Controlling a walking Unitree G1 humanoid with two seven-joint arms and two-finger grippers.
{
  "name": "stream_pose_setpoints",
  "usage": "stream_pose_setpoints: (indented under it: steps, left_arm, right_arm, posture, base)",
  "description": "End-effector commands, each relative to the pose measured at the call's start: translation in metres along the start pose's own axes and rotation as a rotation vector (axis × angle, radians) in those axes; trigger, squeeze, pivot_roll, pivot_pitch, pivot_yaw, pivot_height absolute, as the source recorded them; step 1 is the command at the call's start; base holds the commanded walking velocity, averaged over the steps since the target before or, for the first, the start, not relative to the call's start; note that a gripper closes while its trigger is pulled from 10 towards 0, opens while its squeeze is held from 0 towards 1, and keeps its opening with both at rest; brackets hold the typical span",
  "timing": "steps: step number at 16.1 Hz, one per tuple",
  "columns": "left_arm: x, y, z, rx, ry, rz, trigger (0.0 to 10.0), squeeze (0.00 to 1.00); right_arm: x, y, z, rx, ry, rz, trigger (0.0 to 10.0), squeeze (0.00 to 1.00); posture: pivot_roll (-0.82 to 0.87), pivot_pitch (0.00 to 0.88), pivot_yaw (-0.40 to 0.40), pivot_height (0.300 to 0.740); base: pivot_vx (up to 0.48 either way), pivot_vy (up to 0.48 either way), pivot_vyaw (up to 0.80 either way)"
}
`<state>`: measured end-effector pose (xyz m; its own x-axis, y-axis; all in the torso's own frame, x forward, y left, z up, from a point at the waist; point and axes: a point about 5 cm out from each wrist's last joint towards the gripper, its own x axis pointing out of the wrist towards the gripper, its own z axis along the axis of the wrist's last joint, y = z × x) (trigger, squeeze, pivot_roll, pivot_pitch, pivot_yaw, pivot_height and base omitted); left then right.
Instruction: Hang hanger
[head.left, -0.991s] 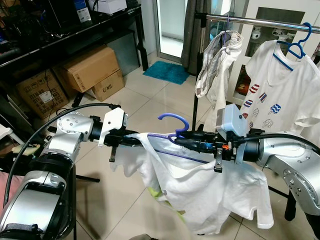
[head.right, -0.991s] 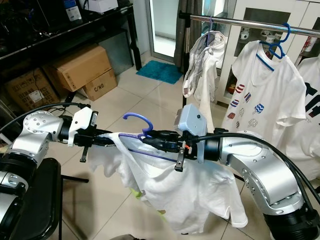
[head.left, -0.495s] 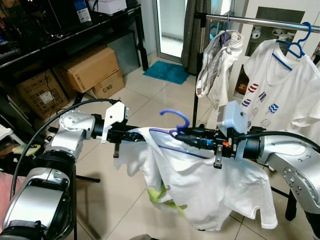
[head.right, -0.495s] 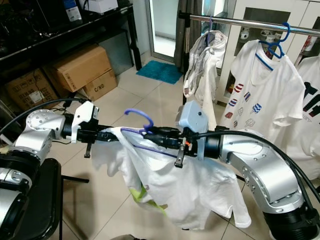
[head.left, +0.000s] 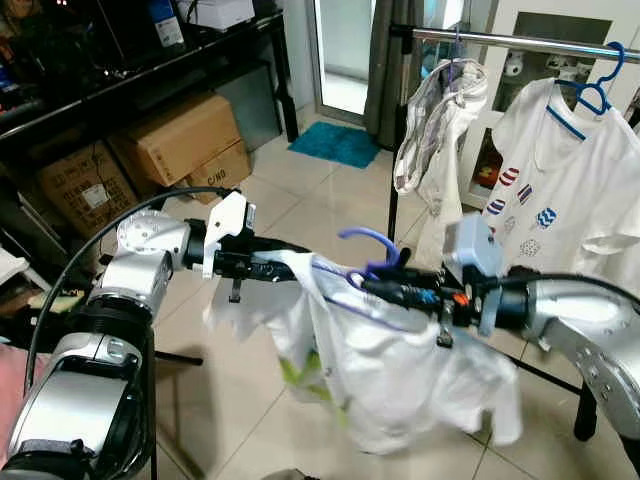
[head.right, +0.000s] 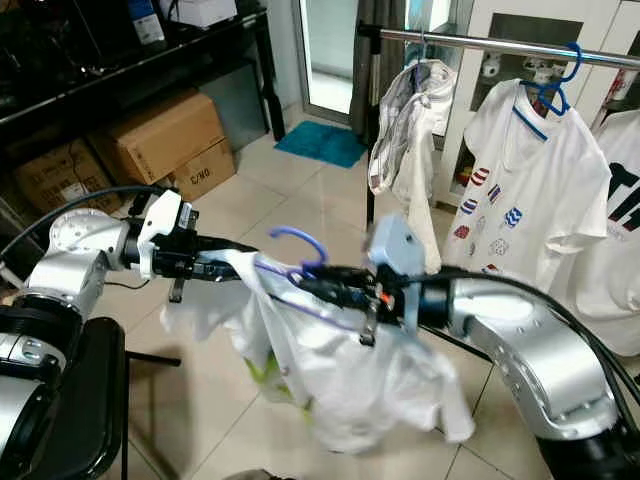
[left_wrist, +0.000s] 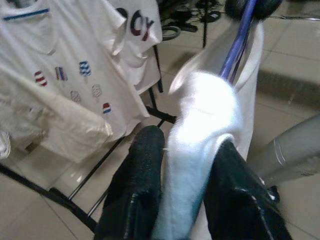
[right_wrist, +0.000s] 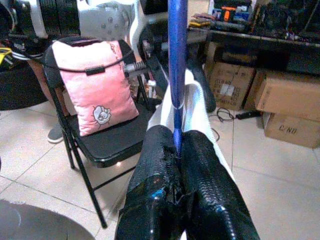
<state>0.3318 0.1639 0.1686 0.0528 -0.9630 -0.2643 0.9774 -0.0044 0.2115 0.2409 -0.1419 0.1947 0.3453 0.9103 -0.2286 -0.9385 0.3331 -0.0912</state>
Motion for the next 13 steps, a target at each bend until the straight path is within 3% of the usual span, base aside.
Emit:
stream_pose_setpoints:
  steps: [1,6,8,9,10,13]
  left_arm:
    - [-0.003,0.001,0.006,0.041,0.019,-0.017,10.0,0.00]
    - [-0.007,-0.006,0.001,0.044,0.069,-0.050,10.0,0.00]
    - [-0.006,-0.007,-0.007,0.096,0.108,-0.001,10.0,0.00]
    - [-0.006,-0.006,-0.008,0.034,0.093,-0.020,10.0,0.00]
    - [-0.007,-0.005,-0.008,0.016,0.082,-0.021,10.0,1.00]
    - [-0.009,-0.007,-0.009,0.037,0.099,-0.024,10.0,1.00]
  right_arm:
    - [-0.004,0.000,0.001,-0.014,0.011,-0.012,0.0,0.00]
    - [-0.013,-0.006,-0.007,0.003,0.037,-0.056,0.0,0.00]
    - [-0.014,-0.008,-0.005,0.001,0.023,-0.082,0.0,0.00]
    - [-0.015,-0.008,-0.006,0.002,0.028,-0.082,0.0,0.00]
    - [-0.017,-0.008,-0.006,0.002,0.034,-0.081,0.0,0.00]
    - [-0.020,-0.007,-0.010,-0.001,0.064,-0.075,0.0,0.00]
  posture:
    - [-0.21,0.000,0.171,0.740]
    - [-0.19,0.000,0.167,0.740]
    - [-0.21,0.000,0.177,0.740]
    - [-0.21,0.000,0.174,0.740]
    - [-0.21,0.000,0.173,0.740]
    - [-0.21,0.000,0.168,0.740]
  base:
    - [0.000,0.000,0.00]
    - [0.000,0.000,0.00]
    - [0.000,0.000,0.00]
    - [0.000,0.000,0.00]
    - [0.000,0.000,0.00]
    - [0.000,0.000,0.00]
